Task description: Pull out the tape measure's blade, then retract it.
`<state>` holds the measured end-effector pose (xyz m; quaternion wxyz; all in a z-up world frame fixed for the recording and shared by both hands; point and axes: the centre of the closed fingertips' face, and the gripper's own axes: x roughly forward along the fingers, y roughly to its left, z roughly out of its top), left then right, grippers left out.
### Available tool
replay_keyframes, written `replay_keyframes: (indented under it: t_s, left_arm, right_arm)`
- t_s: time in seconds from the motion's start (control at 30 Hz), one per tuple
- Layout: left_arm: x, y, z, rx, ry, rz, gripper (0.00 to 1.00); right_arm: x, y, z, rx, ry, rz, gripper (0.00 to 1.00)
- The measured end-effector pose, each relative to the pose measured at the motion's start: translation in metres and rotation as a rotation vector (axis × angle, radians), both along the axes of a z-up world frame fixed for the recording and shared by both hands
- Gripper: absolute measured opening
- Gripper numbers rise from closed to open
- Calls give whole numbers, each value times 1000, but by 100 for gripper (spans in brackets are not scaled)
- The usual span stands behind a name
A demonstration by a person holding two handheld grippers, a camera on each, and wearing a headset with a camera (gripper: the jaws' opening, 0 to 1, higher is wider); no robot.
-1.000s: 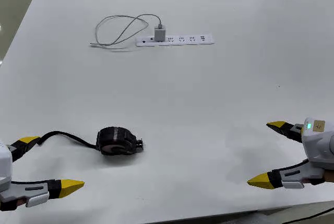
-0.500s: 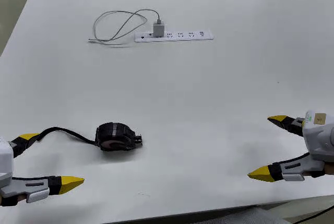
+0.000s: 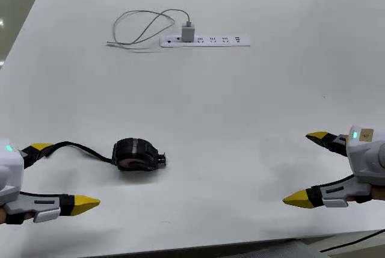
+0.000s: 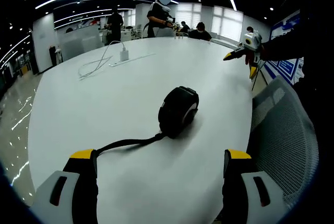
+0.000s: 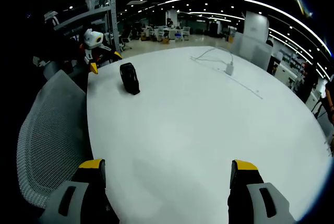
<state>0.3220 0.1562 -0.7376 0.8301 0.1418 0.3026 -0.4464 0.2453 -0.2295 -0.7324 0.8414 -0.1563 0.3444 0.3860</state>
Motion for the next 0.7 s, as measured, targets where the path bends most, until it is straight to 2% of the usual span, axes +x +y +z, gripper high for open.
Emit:
replay_keyframes:
  t_s: [0.03,0.07,0.13,0.27,0.33,0.4,0.43,0.47,0.7]
  left_arm:
    - [2,-1,-1,13,-7,1,99]
    - [2,2,-5,55,0,-9,99]
    - [4,-5,-5,32,6,-33,99]
    - [7,-10,-6,63,5,-73,99]
    - [7,-12,-6,59,24,-89,99]
    - [6,-15,-6,60,28,-109,99]
    - [1,-21,-3,29,53,-142,99]
    - [-1,-26,-1,1,63,-158,99]
    - [7,-37,-4,32,35,-220,99]
  right_arm:
    - [1,1,0,1,0,0,99]
    - [2,2,0,2,1,2,99]
    - [5,5,-1,0,2,11,99]
    - [8,11,-5,-3,10,30,99]
    - [10,13,-5,-3,10,36,99]
    - [12,16,-5,-5,9,41,99]
    - [13,19,-6,-6,7,45,99]
    - [15,20,-6,-7,7,50,99]
    - [23,38,-2,4,-1,80,99]
